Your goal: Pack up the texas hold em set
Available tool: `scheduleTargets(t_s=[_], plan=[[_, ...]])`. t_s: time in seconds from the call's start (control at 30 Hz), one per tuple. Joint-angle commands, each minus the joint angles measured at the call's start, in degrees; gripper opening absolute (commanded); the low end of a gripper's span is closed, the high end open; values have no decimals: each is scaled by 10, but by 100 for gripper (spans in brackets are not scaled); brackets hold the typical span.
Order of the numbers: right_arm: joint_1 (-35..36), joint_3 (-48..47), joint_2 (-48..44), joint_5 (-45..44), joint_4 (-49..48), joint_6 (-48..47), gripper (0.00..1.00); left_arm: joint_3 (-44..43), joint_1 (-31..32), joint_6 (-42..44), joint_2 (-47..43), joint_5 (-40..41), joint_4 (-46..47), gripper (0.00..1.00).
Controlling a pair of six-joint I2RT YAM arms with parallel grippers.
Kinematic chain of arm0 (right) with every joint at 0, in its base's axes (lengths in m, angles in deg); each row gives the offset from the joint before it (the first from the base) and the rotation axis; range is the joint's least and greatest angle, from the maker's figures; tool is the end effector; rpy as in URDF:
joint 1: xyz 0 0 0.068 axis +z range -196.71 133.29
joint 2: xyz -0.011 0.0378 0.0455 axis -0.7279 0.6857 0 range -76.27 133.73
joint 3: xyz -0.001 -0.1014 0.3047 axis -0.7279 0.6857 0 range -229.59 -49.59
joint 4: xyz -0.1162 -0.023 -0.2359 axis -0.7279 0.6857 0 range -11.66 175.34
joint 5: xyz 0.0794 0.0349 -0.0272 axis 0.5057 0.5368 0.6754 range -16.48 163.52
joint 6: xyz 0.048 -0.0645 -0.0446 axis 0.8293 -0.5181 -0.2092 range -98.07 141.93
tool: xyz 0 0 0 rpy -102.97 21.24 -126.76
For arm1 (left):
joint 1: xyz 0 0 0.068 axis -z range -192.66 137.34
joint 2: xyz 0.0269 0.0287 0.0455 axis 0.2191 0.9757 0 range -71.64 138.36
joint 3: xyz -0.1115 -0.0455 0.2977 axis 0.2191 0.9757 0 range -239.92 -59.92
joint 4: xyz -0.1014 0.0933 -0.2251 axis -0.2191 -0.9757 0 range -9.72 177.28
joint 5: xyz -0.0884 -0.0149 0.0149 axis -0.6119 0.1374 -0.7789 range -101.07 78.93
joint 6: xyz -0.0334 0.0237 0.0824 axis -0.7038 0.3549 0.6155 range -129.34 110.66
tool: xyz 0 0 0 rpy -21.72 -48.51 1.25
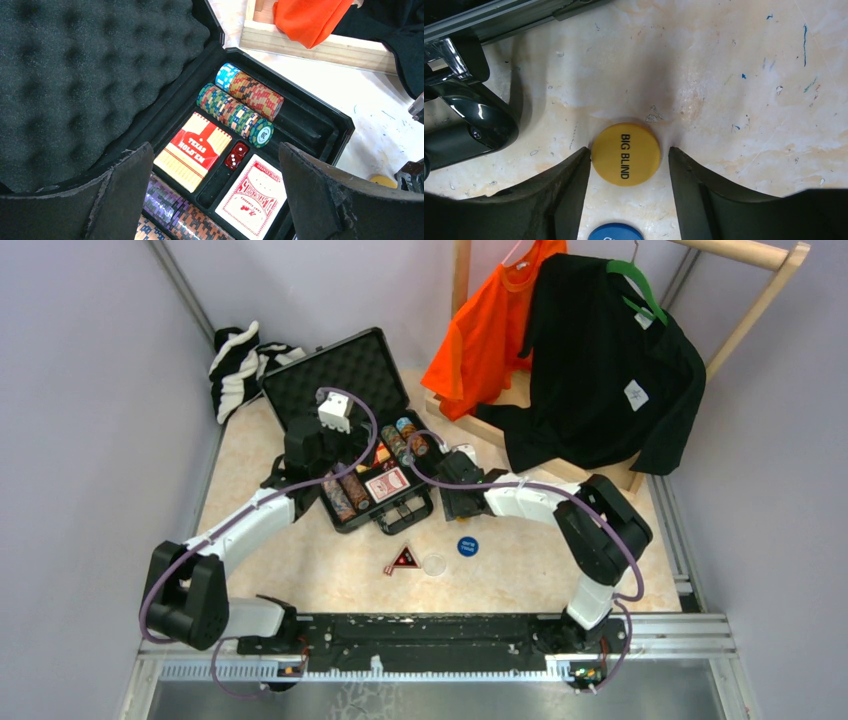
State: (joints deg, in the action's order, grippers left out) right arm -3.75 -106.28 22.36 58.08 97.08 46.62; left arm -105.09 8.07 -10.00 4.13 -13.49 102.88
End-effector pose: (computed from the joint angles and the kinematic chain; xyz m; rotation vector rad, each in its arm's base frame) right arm 0.2832 0.2338 0.1689 -0.3181 2.5513 0.0848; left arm 0.3146 -0.1229 0.3026 0.3504 1.8092 -0.3007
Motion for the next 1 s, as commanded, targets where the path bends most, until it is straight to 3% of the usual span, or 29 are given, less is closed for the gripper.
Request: scheduleTargets(t_s=[0.0,0.17,0.97], plan=[[10,11,-4,17,2,14,56,4,-6,-5,-5,-5,9,99],[13,11,-3,19,-2,14,48,2,-7,-5,-4,-8,9,99],[13,-115,-21,6,49,-25,47,-4,-11,-5,4,-12,8,99]])
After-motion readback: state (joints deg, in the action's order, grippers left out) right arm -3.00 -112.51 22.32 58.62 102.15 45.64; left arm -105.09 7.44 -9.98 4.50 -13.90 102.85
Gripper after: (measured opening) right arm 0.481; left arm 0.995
